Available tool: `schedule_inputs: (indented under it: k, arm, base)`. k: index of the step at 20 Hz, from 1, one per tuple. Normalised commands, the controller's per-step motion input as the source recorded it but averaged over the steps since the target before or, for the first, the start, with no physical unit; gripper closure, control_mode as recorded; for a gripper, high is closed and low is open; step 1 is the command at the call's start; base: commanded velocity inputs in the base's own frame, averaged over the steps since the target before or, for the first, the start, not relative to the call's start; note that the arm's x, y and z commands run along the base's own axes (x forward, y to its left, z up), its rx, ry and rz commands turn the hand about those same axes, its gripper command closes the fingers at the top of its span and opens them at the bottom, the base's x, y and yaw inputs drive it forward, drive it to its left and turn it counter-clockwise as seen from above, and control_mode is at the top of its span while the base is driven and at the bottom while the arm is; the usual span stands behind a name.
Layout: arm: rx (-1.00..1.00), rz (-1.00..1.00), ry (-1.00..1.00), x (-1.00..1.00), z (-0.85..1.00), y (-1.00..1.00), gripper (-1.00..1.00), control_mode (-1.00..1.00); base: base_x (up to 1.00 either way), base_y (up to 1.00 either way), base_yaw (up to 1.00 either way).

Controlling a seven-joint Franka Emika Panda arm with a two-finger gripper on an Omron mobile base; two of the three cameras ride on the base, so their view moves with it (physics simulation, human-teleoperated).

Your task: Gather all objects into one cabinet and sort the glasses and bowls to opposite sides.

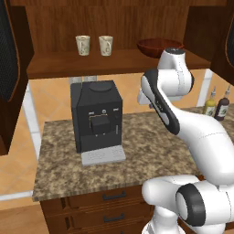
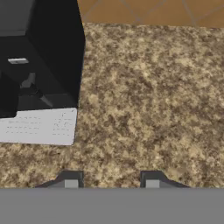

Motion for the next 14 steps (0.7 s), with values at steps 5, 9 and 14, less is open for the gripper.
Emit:
schedule_inputs:
  k: [5,9,14]
  arm:
    - [0.00,0.00,-0.14,0.05,0.13,0.00,-1.00,-1.00]
    - [0.00,0.00,-0.28,0.13,0.37,0.01,-1.00,-1.00]
    - [0.00,0.00,0.00,0.00,0.00,0.00,-1.00,-1.00]
  base:
    - [0.00,0.00,0.00]
    - [0.00,0.00,0.00]
    - [0.00,0.00,0.00]
